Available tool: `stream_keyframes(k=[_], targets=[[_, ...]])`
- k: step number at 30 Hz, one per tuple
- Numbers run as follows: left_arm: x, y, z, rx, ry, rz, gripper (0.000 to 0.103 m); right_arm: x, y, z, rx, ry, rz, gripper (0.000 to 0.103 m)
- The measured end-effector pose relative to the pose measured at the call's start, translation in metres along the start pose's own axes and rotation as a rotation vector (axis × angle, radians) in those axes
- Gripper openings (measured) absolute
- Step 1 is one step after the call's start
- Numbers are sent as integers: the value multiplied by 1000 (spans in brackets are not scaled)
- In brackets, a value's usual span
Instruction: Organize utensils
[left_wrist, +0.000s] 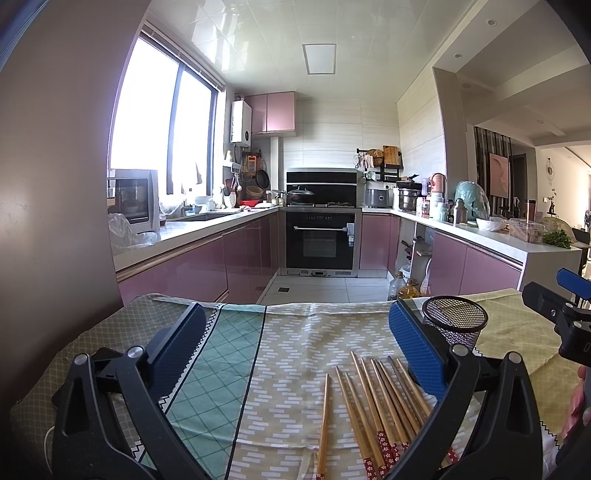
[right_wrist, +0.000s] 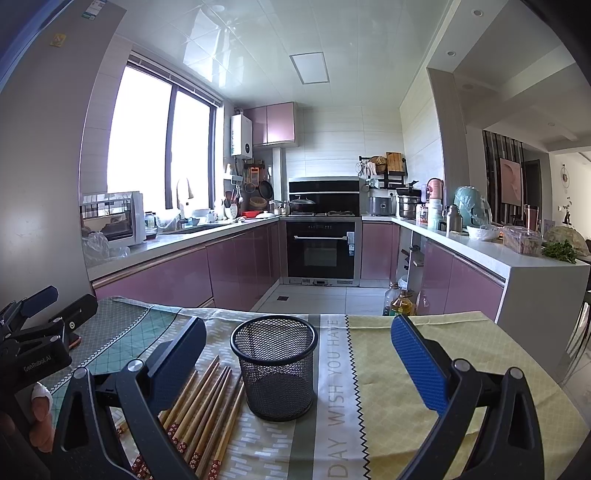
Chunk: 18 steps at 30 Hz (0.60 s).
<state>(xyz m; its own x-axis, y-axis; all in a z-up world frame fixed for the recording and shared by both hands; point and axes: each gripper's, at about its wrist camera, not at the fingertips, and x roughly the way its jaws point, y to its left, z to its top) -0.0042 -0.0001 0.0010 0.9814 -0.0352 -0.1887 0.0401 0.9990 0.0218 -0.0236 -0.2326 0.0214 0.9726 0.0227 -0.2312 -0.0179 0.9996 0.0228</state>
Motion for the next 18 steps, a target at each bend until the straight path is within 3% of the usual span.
stream_keyframes(k=[18], targets=[[-1, 0, 0, -1, 9, 3, 98, 1, -2, -4, 7, 5, 2, 97]])
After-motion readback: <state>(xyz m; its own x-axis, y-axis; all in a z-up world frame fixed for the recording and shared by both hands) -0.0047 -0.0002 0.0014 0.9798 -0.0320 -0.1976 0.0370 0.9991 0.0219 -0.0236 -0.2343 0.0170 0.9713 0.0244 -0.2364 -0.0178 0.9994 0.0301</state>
